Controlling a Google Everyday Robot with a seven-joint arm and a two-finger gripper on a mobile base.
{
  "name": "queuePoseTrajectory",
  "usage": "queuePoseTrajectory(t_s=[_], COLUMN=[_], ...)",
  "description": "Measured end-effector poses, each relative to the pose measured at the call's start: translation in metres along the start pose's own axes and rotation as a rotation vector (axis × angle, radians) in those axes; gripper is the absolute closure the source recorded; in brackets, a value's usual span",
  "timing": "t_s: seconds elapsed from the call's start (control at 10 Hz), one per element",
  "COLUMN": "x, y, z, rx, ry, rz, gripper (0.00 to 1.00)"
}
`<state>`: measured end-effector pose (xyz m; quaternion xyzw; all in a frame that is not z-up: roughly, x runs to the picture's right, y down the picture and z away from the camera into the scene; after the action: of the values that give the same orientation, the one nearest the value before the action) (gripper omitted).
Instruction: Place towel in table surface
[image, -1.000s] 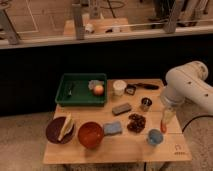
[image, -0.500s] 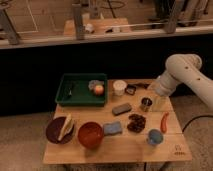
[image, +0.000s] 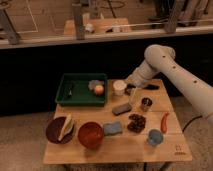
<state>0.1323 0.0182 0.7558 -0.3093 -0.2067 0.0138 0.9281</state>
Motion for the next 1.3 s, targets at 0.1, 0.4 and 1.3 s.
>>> queuePoseTrajectory(t_s=[0.1,0.4,1.3], x=[0.003,0.001,-0.024], y=[0.002,0.001,-0.052], z=[-0.001,0.0,0.019], rx=[-0.004,-0.004,0.195], ry=[0.003,0.002,0.016], rz=[0.002,-0.001,0.111], gripper=[0.2,0.2,0.2])
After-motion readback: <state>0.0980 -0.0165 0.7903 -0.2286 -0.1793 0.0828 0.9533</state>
